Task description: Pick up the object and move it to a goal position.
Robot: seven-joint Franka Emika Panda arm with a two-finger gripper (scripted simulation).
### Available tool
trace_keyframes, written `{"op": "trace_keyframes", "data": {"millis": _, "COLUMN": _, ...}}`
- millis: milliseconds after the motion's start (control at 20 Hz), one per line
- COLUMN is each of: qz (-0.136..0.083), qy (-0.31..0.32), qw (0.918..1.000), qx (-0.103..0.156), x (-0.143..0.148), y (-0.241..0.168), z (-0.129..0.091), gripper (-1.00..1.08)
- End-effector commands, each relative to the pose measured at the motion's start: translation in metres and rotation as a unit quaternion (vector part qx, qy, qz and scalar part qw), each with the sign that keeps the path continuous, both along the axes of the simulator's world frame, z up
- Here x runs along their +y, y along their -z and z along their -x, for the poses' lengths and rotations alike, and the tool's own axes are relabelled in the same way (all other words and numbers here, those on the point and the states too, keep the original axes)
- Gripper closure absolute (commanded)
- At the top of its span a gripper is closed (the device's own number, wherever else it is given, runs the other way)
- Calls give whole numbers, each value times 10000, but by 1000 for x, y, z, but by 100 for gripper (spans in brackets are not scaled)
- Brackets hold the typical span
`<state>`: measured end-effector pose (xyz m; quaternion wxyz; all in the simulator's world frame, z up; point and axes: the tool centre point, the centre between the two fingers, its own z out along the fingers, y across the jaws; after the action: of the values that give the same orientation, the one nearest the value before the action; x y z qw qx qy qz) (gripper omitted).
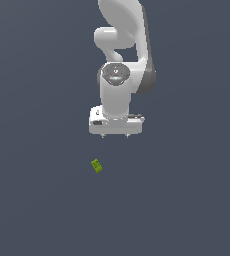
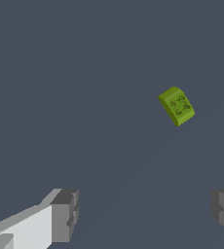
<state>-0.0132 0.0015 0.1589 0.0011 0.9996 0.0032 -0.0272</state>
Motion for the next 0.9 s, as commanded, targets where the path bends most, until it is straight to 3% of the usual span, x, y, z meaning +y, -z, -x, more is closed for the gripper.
{"op": "trace_keyframes", "data": {"millis": 0, "qz": 0, "qy": 0, "qw": 10000, "qx": 0, "x": 0, "y": 0, "z": 0, "gripper": -92}}
{"op": "trace_keyframes", "data": {"millis": 400, "qz": -95, "qy": 32, "qw": 9995, "qx": -294, "x": 20, "y": -26, "z": -15, "gripper": -92}}
{"op": "trace_keyframes", "data": {"millis": 850, "qz": -86, "qy": -102, "qw": 9995, "qx": -287, "x": 15, "y": -20, "z": -18, "gripper": -92}}
